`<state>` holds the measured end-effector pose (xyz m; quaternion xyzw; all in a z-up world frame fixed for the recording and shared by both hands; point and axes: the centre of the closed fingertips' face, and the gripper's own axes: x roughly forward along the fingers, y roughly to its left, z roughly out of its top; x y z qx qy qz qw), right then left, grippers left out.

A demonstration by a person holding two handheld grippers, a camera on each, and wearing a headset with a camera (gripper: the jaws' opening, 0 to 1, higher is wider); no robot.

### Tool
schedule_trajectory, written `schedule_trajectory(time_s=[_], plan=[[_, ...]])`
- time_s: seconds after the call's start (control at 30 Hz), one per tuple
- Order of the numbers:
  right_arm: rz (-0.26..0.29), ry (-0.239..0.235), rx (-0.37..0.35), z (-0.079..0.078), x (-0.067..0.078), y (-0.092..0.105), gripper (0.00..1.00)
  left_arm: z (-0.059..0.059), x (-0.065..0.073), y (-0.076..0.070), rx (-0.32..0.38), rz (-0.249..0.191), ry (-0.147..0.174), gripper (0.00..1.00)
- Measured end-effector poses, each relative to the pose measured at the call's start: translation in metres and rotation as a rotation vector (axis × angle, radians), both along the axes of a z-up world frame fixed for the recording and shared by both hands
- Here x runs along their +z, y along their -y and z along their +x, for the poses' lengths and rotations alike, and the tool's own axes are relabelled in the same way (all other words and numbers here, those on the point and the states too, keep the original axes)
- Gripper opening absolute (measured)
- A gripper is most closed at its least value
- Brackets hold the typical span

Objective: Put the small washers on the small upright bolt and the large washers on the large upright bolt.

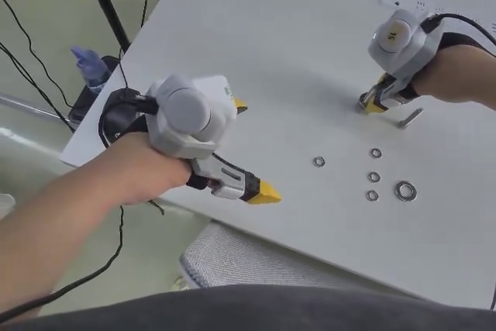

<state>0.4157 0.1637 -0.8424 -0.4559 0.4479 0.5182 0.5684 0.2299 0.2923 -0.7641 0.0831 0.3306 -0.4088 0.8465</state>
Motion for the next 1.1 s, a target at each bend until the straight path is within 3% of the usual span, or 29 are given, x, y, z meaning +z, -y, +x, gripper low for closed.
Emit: schedule_trajectory(time_s=[1.1], plan=[[0.003, -0.015, -0.028, -0.0026, -0.0059, -0.0023, 0.23, -0.0047, -0.006, 0.0002, -0.006, 0.022, -0.011, 0.88]])
